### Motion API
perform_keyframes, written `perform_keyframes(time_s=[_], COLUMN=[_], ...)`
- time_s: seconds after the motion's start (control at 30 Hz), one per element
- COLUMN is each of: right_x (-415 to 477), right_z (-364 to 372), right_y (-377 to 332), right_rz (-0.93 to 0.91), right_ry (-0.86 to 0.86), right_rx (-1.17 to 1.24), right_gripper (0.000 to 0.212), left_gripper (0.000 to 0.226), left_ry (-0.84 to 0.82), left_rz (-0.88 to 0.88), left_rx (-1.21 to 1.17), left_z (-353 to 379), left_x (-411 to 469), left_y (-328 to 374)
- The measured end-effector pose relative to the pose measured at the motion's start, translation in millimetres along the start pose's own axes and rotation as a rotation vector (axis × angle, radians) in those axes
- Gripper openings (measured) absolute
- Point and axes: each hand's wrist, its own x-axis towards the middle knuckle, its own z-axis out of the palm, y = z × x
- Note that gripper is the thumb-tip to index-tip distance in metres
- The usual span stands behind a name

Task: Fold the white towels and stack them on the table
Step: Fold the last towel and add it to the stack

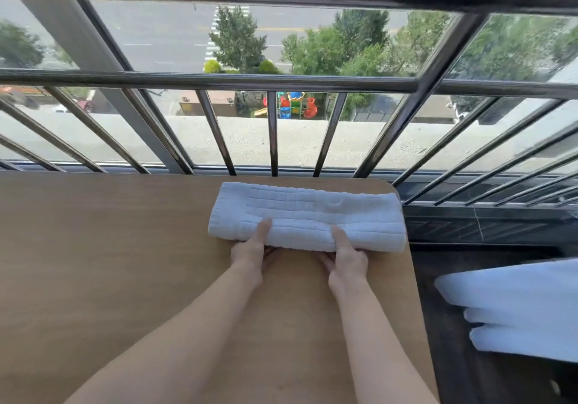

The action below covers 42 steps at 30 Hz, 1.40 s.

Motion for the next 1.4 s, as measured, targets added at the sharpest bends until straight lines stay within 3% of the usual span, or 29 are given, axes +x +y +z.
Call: perform_keyframes(time_s=[0.17,0.4,0.5,0.7,0.93,1.1,1.4], right_x=[-14,-58,-83,-157,-272,-341,-431], right_z=[6,24,41,99,193,267,398], right_y=[5,28,55,143,280,360,440], right_rz=[-0.067,-0.113,-0.127,-0.15,-0.144,-0.146,-0.224], right_ry=[-0.092,-0.172,-0.189,-0.286,-0.414,-0.538,-0.741], right_rx=[0.038,0.05,0.001,-0.052,-0.117,-0.191,-0.139], right_gripper=[0.047,0.051,0.053,0.046,0.044,0.047,0.047], left_gripper=[0.077,0.089,0.083,0.045,0.033,0.043,0.027], left_ry=[-0.04,-0.069,-0.075,0.001,0.154,0.284,0.325], left_rz=[0.145,0.257,0.328,0.474,0.582,0.625,0.849], left_rx=[0.05,0.06,0.014,-0.045,-0.144,-0.234,-0.314], left_z=[-7,-54,-93,-216,-404,-522,-648], left_x=[-8,-29,-41,-56,-70,-80,-91], left_y=[18,42,52,91,161,211,324])
